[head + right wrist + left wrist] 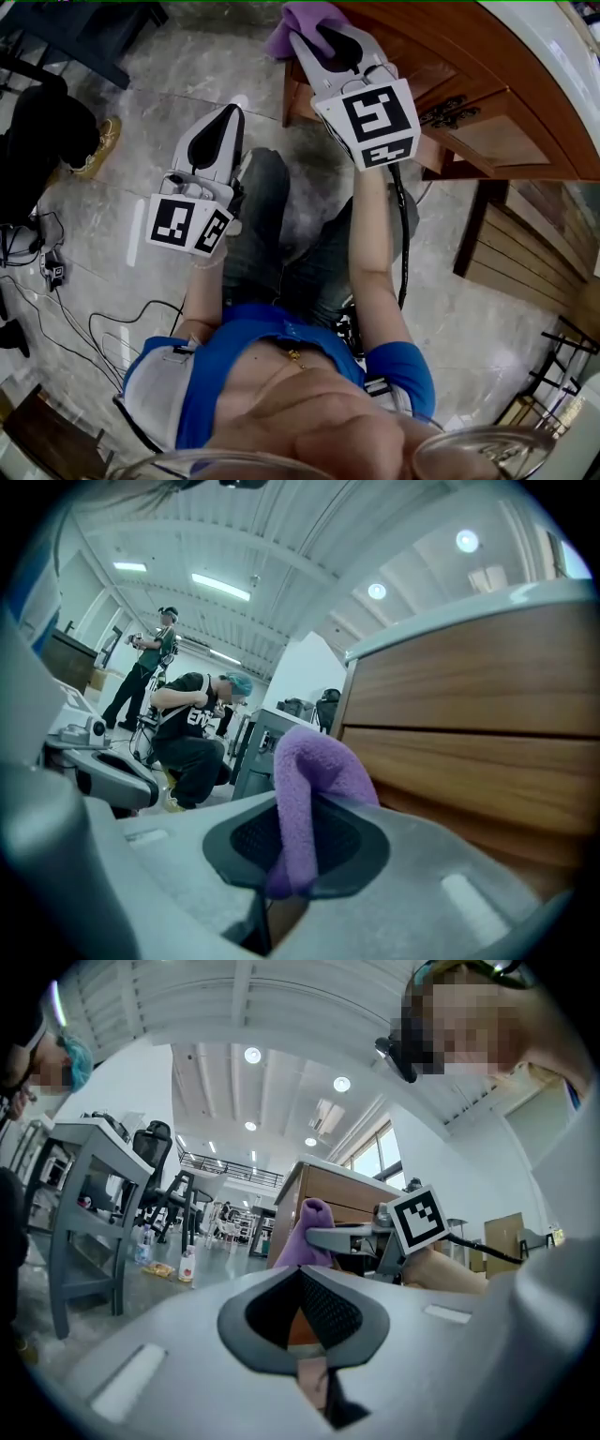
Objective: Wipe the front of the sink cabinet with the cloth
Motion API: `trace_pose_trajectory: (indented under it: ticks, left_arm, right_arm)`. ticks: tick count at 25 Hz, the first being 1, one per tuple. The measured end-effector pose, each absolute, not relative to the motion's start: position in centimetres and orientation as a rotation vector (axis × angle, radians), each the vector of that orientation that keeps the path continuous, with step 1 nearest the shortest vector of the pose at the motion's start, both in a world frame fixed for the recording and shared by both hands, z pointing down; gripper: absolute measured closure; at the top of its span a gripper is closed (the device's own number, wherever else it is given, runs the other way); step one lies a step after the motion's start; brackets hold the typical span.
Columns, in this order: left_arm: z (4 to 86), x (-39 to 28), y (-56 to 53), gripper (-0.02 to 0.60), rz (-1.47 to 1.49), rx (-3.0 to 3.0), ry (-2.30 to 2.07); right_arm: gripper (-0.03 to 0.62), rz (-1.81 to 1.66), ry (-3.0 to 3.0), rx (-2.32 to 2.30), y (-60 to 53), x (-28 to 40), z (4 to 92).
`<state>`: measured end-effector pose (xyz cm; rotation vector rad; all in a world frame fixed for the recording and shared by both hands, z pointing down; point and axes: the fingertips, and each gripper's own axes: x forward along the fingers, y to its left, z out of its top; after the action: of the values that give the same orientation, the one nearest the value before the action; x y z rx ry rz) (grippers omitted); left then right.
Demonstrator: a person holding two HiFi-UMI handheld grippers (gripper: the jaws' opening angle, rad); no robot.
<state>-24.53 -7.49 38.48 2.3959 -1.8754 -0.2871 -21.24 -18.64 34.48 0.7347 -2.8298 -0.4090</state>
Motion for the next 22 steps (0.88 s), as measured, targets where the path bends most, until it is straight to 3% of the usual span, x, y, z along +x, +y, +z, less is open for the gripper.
trace_pose_trajectory:
  ticks: [12, 22]
  left_arm:
    - [36.4, -22.8, -11.3, 0.583, -0.350, 2.472, -1.862]
    - [37.1, -19.3, -12.2, 0.583, -0.356, 2.531, -1.757]
  right_arm:
    - [0.540, -0.423, -2.832, 0.761, -19.0, -20.6, 34.7]
    - [0.540, -0.405, -2.756, 0.888, -19.9, -16.1, 34.8]
